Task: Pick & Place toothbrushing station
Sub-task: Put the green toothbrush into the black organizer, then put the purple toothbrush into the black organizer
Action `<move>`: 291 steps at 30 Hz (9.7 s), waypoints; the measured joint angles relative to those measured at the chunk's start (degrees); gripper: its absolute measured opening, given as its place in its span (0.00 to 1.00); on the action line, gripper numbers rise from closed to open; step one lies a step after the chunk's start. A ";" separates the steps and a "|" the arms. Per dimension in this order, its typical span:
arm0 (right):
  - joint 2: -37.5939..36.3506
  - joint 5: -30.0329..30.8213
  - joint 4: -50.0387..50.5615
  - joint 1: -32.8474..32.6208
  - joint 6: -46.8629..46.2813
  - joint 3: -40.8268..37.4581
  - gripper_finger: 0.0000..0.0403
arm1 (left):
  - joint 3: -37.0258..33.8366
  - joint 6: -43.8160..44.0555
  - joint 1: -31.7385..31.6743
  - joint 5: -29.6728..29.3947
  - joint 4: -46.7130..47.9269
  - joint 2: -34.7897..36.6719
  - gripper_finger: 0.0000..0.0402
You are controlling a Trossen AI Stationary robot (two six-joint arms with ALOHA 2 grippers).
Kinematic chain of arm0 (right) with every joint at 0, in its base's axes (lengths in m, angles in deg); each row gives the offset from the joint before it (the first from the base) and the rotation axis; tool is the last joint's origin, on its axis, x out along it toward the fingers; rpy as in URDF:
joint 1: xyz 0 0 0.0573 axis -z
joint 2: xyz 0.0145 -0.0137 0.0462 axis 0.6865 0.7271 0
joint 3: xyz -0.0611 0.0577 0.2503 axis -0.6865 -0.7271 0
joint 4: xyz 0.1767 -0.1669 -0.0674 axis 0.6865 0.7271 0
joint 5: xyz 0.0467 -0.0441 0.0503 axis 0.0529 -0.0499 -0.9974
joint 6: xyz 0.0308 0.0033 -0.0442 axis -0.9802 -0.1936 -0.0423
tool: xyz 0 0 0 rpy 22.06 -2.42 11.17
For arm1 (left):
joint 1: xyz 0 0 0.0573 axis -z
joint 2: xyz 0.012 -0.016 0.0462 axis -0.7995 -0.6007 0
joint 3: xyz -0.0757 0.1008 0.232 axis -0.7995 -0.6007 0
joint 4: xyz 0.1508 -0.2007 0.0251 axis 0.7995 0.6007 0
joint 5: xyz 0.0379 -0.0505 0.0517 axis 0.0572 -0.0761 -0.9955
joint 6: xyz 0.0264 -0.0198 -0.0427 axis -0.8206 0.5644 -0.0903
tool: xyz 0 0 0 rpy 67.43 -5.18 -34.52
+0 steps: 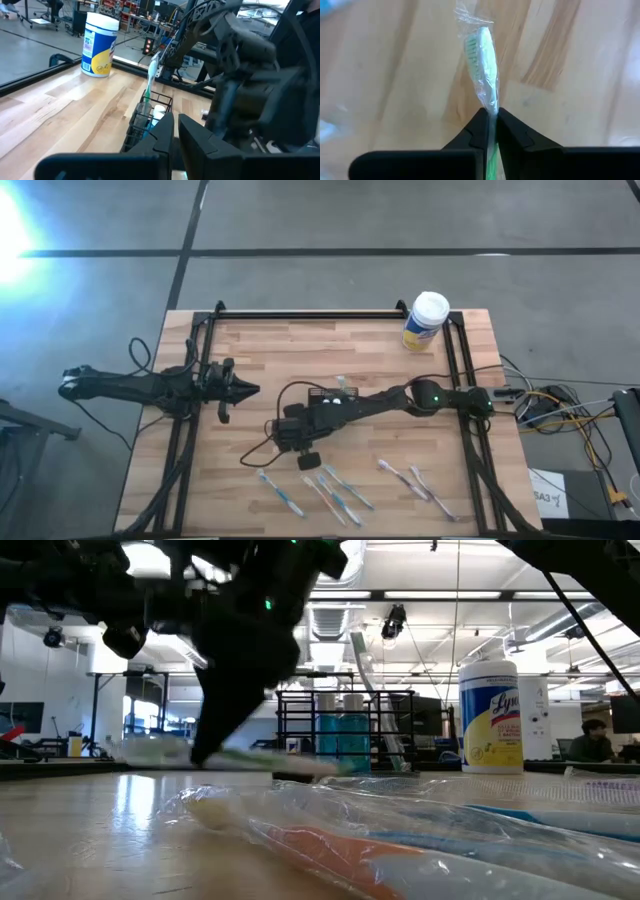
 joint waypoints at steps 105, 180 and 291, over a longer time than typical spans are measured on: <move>-48.70 -1.68 -93.24 7.81 -0.05 -67.48 0.18 | 28.97 -23.42 6.83 -13.09 -15.15 -40.72 0.03; -84.33 -3.06 -105.32 7.55 -1.93 -116.42 0.02 | 16.85 -13.87 -5.40 -2.67 -43.26 -66.70 0.03; -123.35 0.34 -68.17 10.80 -11.67 -118.20 0.02 | -5.75 -13.15 -5.46 5.42 1.15 13.03 0.01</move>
